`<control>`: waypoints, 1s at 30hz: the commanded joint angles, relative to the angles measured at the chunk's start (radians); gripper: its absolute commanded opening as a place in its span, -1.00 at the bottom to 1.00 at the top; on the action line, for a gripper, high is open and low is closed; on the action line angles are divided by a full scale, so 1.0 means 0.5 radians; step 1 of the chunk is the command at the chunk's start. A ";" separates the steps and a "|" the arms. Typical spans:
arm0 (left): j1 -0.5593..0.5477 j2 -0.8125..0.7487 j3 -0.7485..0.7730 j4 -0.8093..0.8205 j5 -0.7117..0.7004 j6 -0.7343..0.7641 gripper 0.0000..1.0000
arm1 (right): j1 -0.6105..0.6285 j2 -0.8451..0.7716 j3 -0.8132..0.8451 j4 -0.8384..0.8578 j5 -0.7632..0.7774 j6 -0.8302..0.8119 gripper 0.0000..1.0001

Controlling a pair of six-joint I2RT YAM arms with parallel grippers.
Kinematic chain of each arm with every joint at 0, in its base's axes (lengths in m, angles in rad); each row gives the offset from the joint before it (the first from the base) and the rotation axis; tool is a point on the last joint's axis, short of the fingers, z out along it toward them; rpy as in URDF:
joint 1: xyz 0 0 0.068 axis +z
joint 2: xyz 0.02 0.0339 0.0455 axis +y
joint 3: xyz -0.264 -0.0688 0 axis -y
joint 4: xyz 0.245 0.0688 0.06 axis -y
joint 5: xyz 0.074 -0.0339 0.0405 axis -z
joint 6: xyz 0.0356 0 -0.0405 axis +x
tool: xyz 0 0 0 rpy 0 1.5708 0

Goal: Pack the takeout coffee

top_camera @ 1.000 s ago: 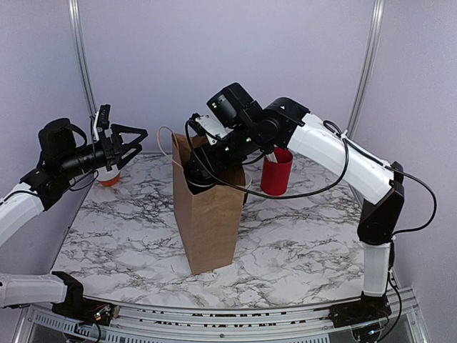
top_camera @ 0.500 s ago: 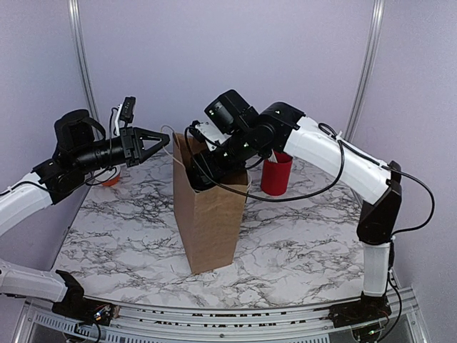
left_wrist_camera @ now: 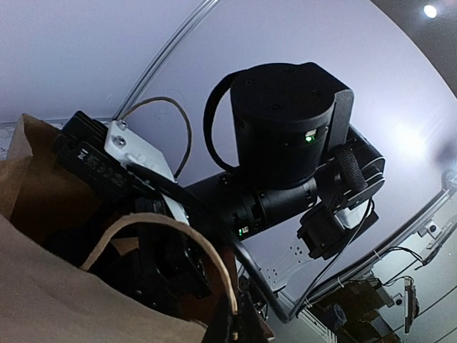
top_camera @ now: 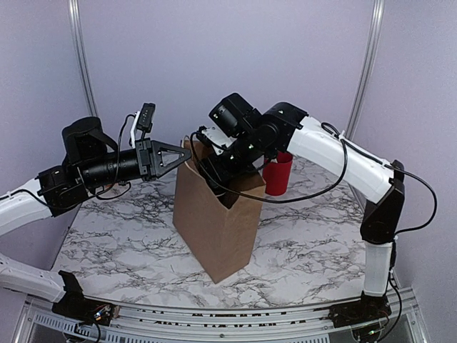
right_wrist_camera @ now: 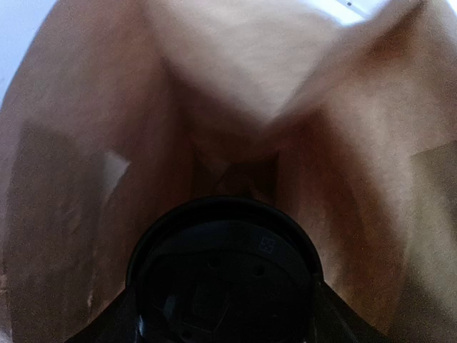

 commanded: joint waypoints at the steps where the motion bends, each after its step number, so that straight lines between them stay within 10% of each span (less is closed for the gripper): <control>1: -0.211 -0.056 0.101 0.071 -0.287 0.041 -1.00 | -0.025 -0.137 -0.031 -0.058 0.004 -0.051 0.18; 30: -0.382 -0.203 -0.231 0.012 -0.680 0.363 -1.00 | 0.108 -0.123 -0.317 -0.221 -0.262 -0.050 0.15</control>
